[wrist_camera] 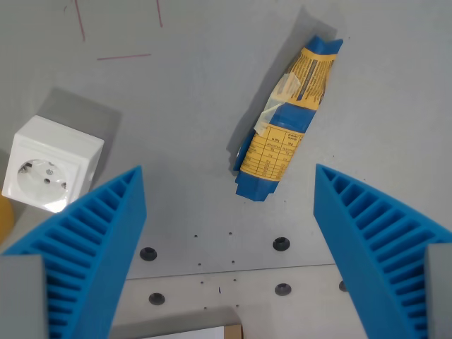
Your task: Pick up the blue bag
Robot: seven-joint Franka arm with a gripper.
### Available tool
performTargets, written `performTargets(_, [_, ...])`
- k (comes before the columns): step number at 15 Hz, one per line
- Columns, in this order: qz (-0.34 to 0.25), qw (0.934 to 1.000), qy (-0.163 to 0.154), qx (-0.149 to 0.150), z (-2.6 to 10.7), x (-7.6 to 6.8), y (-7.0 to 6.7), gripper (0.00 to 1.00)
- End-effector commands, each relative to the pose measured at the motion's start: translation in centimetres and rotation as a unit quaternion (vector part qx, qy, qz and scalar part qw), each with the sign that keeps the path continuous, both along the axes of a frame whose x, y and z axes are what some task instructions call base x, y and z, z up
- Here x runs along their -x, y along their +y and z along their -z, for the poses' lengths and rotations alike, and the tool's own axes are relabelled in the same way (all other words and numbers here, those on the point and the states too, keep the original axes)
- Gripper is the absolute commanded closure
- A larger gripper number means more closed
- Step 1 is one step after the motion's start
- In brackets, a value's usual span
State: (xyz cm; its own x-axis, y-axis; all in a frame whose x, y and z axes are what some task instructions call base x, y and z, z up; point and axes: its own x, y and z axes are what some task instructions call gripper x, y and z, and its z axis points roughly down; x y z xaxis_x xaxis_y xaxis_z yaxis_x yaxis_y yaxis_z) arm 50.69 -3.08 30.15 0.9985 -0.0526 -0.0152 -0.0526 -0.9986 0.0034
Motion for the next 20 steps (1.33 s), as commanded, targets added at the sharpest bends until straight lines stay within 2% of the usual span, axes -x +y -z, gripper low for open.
performTargets(1, [0.0,1.0,-0.002,0.0,-0.2,0.0,0.0,0.0])
performTargets(5, [0.01,0.9999,-0.005,0.0,0.0,0.0,-0.1,0.0])
performTargets(8, [0.032,0.9994,-0.013,-0.001,0.8,0.3,-0.6,0.0])
performTargets(13, [0.084,0.9952,-0.05,-0.001,3.3,1.2,-2.2,0.0])
performTargets(20, [0.152,0.9855,-0.075,-0.009,7.0,2.9,-4.7,0.0])
